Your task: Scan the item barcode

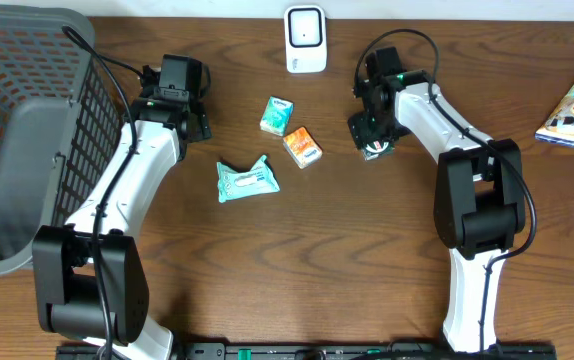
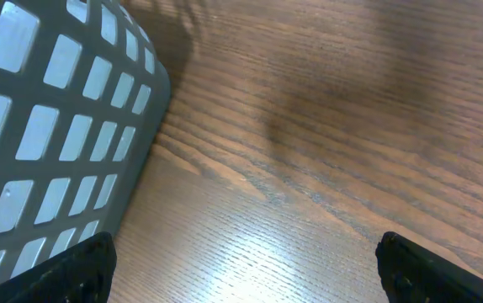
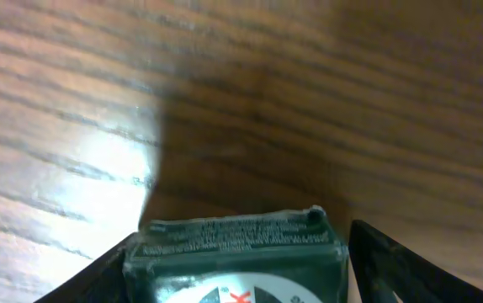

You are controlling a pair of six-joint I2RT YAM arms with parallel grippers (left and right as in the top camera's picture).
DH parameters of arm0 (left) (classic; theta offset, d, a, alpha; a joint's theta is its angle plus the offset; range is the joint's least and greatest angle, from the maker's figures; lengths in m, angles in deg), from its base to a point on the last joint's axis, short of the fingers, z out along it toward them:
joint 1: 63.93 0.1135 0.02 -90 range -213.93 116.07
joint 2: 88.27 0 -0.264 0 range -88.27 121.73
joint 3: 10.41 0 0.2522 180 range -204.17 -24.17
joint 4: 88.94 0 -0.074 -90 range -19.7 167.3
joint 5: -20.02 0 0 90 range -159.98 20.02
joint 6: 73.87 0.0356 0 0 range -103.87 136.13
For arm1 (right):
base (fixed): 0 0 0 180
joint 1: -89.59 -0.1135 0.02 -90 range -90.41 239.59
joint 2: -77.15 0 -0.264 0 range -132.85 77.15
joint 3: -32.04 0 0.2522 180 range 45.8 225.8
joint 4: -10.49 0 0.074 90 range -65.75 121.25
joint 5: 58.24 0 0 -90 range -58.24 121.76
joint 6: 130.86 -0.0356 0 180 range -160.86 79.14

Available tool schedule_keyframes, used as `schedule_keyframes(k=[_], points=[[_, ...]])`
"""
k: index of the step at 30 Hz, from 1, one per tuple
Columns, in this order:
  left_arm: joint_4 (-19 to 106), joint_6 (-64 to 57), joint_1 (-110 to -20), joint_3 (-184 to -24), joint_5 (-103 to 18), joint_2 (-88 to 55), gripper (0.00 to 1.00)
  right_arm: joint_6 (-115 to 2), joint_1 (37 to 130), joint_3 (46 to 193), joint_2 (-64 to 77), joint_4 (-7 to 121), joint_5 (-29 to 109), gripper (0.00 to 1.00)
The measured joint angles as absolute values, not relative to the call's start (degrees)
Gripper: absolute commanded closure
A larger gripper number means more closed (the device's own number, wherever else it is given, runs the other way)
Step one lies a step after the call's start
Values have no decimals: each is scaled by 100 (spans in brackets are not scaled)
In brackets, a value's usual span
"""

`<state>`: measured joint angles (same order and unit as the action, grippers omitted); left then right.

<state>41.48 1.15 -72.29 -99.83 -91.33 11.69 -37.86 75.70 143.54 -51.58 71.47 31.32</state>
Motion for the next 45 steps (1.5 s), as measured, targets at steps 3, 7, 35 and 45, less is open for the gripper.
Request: schedule_keyframes(k=[3,7,35,45], points=[[4148,115,-7229,-9983,-9131,1169,2,-3799,7570,14354,-5158,6990,3274,29],[4148,115,-7229,-9983,-9131,1169,2,-3831,7570,14354,-5158,6846,3442,33],[4148,115,-7229,-9983,-9131,1169,2,-3742,7570,14354,-5149,7294,3440,46],[4148,115,-7229,-9983,-9131,1169,2,-3775,7588,14358,-5144,7294,3606,50]])
